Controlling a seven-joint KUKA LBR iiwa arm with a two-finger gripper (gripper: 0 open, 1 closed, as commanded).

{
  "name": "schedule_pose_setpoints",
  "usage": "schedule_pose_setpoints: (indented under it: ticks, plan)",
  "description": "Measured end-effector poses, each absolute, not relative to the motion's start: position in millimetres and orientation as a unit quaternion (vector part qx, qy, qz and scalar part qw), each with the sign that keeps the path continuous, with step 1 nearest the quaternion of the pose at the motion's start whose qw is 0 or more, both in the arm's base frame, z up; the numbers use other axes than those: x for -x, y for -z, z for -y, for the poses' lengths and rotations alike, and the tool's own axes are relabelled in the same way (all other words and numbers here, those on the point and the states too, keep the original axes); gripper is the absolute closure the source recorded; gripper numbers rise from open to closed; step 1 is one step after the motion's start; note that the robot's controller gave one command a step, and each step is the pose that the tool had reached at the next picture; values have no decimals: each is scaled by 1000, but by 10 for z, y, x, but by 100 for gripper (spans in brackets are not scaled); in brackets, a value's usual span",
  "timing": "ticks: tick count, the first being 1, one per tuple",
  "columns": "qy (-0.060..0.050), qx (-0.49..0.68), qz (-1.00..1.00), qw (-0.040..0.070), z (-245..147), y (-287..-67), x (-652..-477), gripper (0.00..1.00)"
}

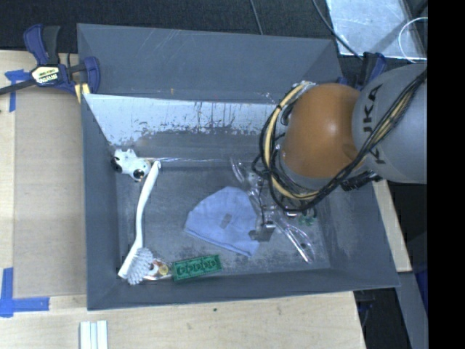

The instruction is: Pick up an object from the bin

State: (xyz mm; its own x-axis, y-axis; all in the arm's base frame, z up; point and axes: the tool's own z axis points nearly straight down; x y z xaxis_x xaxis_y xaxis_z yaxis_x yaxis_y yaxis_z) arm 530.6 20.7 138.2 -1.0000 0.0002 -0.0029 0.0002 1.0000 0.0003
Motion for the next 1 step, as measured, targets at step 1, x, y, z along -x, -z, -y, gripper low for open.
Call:
schedule_pose_setpoints:
  ticks: [1]
  plan:
    - [0, 151, -988, 3, -670, -709, -6116, 0]
